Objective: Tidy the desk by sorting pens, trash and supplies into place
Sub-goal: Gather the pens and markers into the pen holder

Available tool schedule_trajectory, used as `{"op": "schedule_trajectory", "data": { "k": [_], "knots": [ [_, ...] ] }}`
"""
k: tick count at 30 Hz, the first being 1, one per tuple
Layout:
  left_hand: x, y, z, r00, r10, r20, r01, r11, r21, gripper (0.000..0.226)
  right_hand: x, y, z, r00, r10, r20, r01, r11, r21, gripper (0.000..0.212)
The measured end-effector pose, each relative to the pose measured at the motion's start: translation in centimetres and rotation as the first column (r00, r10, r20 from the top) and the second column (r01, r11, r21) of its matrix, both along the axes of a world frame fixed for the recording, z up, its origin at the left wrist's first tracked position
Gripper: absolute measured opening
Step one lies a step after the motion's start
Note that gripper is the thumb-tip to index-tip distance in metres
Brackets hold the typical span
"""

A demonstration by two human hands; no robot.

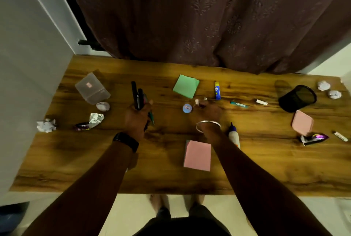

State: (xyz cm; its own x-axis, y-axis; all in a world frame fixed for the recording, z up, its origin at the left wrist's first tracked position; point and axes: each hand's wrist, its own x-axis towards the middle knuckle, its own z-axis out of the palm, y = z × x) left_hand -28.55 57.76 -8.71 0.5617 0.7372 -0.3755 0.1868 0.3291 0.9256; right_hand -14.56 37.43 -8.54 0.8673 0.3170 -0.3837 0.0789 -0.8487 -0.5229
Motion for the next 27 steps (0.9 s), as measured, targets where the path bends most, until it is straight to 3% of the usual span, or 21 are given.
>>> {"op": "schedule_trajectory", "data": {
  "k": [8,11,14,18,20,22,25,27],
  "knots": [
    [3.3,-3.2,0.4,0.994,-0.107,0.0,0.107,0.994,-0.002,0.041,2.0,0.1,-1.3,0.967,-0.041,0.251,0.052,0.998,-0.04,0.039],
    [4.0,-3.6,0.6,0.989,-0.141,0.043,0.14,0.99,0.015,0.034,3.1,-0.8,-0.2,0.97,-0.142,0.199,0.127,0.988,0.087,0.037],
    [5.2,-4.4,1.5,0.977,-0.199,0.076,0.196,0.98,0.044,0.022,5.0,-3.7,0.6,0.914,-0.306,0.266,0.255,0.944,0.207,0.036],
    [7.8,-7.1,2.5,0.944,-0.311,0.11,0.313,0.95,-0.002,0.017,8.7,-8.2,1.2,0.871,-0.429,0.238,0.359,0.888,0.287,0.017],
    [9.1,-8.6,2.6,0.921,-0.353,0.165,0.371,0.925,-0.088,0.025,10.2,-9.4,1.5,0.895,-0.343,0.285,0.276,0.928,0.251,0.018],
    [10.1,-10.2,3.1,0.896,-0.399,0.193,0.423,0.9,-0.107,0.03,11.3,-9.2,1.9,0.934,-0.153,0.324,0.12,0.986,0.119,0.023],
    [11.4,-11.7,2.8,0.898,-0.413,0.152,0.422,0.906,-0.031,0.015,13.1,-7.1,2.0,0.932,0.106,0.345,-0.136,0.989,0.061,0.035],
    [12.2,-12.1,2.3,0.916,-0.39,0.094,0.39,0.921,0.019,0.018,14.4,-5.4,1.4,0.912,0.261,0.316,-0.268,0.963,-0.022,0.035]
  ]
}}
